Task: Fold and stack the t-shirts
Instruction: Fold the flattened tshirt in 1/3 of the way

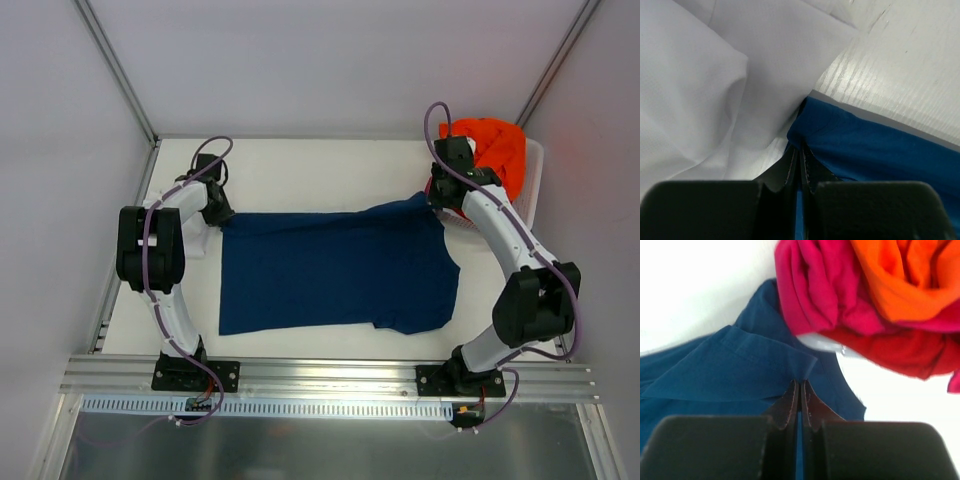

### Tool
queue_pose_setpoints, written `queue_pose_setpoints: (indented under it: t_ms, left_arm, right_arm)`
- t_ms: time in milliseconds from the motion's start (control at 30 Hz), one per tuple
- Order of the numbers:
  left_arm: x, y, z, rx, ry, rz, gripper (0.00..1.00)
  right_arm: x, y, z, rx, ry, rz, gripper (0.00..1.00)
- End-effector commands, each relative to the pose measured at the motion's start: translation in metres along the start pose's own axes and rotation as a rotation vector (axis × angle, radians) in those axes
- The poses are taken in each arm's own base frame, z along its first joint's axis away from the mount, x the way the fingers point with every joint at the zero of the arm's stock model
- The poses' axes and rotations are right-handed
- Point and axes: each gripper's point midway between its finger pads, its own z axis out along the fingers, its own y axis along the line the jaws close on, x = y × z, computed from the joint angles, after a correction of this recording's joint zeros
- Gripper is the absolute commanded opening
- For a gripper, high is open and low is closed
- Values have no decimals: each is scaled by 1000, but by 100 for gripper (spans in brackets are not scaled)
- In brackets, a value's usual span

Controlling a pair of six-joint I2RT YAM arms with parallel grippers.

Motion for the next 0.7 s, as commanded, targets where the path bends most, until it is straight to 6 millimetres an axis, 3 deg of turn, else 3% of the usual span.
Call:
queue_pose_setpoints:
  t_ms: [0, 333, 500, 600, 667]
  left_arm:
    - [7, 7, -8, 1, 24, 19, 0]
    - [26, 12, -6, 1, 70, 23, 0]
    - [33, 11, -2, 10, 97, 30, 0]
    - [37, 12, 0, 10, 108, 34, 3]
    - [37, 12, 0, 8, 109, 36, 15]
  right_arm:
    - [8, -12, -26, 38, -27, -1, 0]
    - [57, -16, -38, 94, 22, -43, 1]
    - [79, -21, -35, 125, 57, -55, 1]
    - [87, -26, -32, 153, 73, -64, 1]
    - [91, -28, -31, 170, 81, -71, 0]
